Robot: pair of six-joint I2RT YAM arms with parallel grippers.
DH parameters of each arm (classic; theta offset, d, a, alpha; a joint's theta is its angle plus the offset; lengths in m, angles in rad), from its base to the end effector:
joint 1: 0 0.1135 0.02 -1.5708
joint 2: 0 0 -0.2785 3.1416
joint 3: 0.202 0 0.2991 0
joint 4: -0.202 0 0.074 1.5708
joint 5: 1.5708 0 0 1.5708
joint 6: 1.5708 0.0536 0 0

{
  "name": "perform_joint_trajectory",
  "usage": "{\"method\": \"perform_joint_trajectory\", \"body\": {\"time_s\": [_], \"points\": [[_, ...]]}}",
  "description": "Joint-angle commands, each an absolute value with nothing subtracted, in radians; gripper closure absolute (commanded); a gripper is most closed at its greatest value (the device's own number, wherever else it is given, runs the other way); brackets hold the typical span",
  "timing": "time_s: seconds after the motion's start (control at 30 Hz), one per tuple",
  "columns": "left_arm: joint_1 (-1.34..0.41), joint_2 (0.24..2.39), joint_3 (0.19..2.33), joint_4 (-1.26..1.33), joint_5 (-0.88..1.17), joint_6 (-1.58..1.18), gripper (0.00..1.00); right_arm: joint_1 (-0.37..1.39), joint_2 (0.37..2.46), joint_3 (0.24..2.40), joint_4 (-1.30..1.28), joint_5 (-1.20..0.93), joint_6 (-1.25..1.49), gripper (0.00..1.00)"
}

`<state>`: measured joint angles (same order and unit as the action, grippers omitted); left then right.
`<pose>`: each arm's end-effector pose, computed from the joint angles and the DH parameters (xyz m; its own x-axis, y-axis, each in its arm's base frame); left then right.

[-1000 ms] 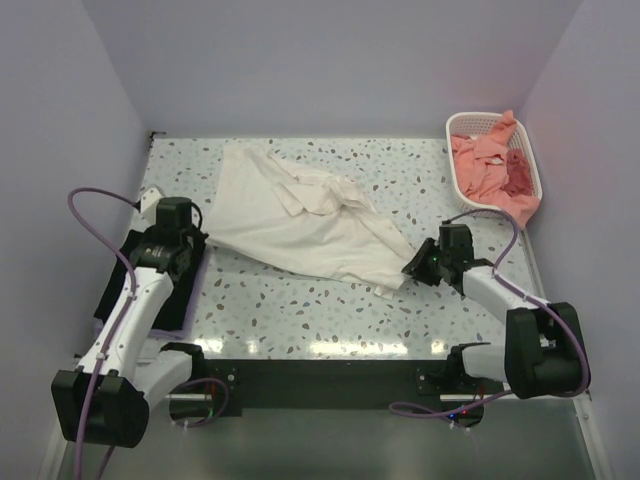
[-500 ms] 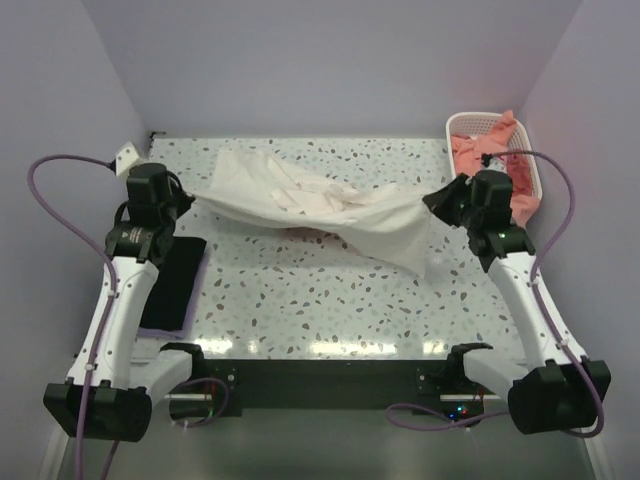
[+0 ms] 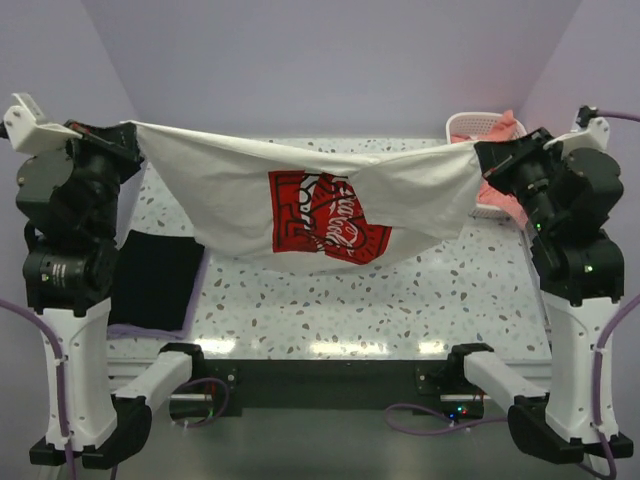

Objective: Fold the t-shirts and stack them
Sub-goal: Flatten the tshirt out

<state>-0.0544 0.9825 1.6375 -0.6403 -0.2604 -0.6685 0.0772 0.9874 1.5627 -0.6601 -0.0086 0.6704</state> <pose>0.1875 0.0036 0.5731 0.1383 -0.6073 -0.7823 -0.1514 0.7677 -0.6227 0.2063 0.0164 0.5449 -0.1194 0.6139 -0.7803 -0.0147 0.7847 0.6196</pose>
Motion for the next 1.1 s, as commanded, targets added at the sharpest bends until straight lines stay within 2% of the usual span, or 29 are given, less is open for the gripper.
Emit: {"method": "perform_joint_trajectory", "body": {"time_s": [0.0, 0.2, 0.37, 0.5, 0.6, 0.63, 0.77, 0.83, 0.93, 1.07], "points": [[-0.044, 0.983, 1.764, -0.672, -0.236, -0.646, 1.0, 0.071, 0.954, 1.755, -0.767, 0.075, 0.628, 1.0], [-0.044, 1.043, 1.835, -0.652, -0.218, -0.66, 1.0, 0.071, 0.985, 1.873, -0.75, 0.089, 0.618, 1.0], [-0.044, 1.123, 1.763, -0.539, -0.187, -0.669, 1.0, 0.071, 1.032, 1.728, -0.554, 0.054, 0.632, 1.0], [-0.043, 1.293, 1.772, -0.411, -0.163, -0.663, 1.0, 0.071, 1.15, 1.675, -0.369, 0.028, 0.661, 1.0], [-0.026, 1.455, 1.87, -0.362, -0.117, -0.661, 1.0, 0.071, 1.268, 1.698, -0.251, 0.009, 0.686, 1.0], [-0.018, 1.5, 1.967, -0.362, -0.098, -0.661, 1.0, 0.071, 1.299, 1.718, -0.227, 0.003, 0.692, 1.0], [0.038, 1.721, 2.25, -0.414, -0.005, -0.673, 1.0, 0.072, 1.448, 1.927, -0.201, 0.003, 0.703, 1.0], [0.083, 1.752, 2.354, -0.42, 0.044, -0.686, 1.0, 0.068, 1.5, 2.001, -0.221, 0.008, 0.695, 1.0], [0.152, 1.724, 2.312, -0.382, 0.116, -0.721, 1.0, 0.058, 1.502, 2.091, -0.255, 0.023, 0.692, 1.0], [0.195, 1.587, 2.107, -0.312, 0.155, -0.716, 1.0, 0.049, 1.399, 1.963, -0.248, 0.041, 0.692, 1.0]]}}
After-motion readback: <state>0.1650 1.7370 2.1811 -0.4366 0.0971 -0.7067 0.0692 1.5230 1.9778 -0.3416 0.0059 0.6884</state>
